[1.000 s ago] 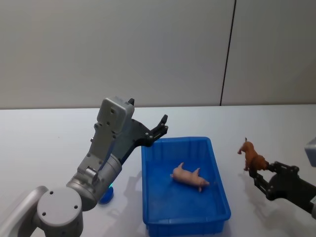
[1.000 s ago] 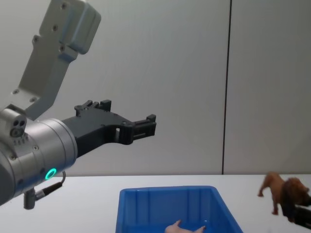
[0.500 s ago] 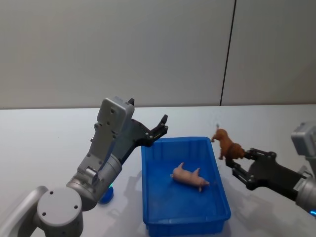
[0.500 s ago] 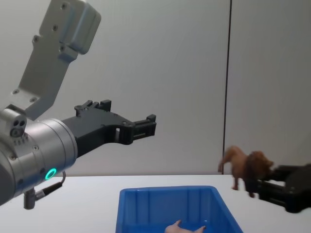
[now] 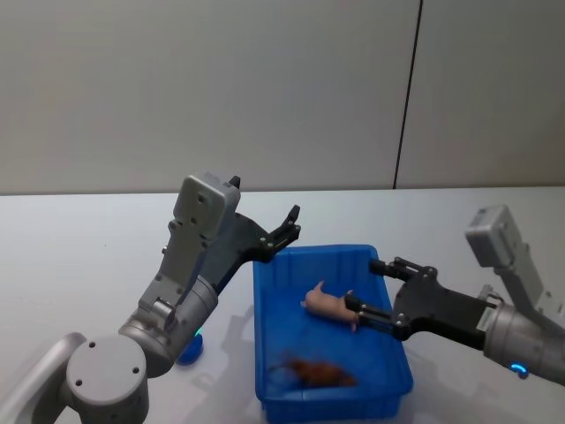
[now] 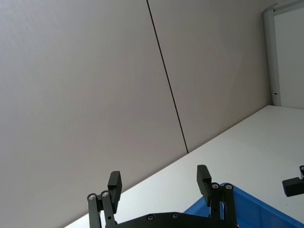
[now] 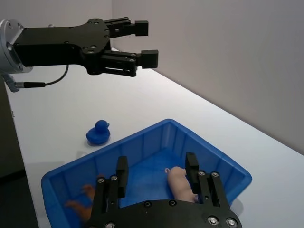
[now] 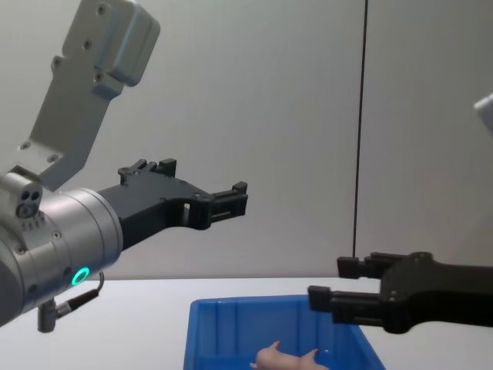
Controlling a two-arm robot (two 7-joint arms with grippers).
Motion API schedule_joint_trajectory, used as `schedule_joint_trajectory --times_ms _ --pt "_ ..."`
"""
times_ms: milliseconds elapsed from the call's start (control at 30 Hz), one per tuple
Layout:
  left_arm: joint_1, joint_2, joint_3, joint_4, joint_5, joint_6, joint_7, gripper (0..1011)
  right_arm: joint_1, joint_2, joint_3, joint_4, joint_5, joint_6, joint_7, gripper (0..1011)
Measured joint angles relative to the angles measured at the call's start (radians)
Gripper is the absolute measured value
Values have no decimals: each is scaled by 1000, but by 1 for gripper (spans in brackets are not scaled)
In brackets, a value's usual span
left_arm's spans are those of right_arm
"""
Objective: Pick up the two dolls from the table and place them into the box.
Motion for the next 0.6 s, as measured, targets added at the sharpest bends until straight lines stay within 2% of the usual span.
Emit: schedule_joint_trajectory --times_ms 33,133,167,200,333,400,600 --pt "0 0 0 0 0 0 0 1001 7 -4 -3 5 -3 2 7 697" --pt "0 0 0 0 0 0 0 1001 14 -10 -8 11 -5 3 13 818" --pt "0 0 0 0 0 0 0 1001 16 -10 -8 12 -5 3 14 818" --pt "0 0 0 0 0 0 0 1001 19 -12 -9 15 -6 4 15 871" --pt "0 0 0 0 0 0 0 1001 22 -10 -9 16 -4 4 11 967" --pt "0 0 0 0 0 0 0 1001 21 -6 -7 16 0 4 6 1001" --pt "0 0 0 0 0 0 0 1001 -1 22 11 1 21 0 -17 1001"
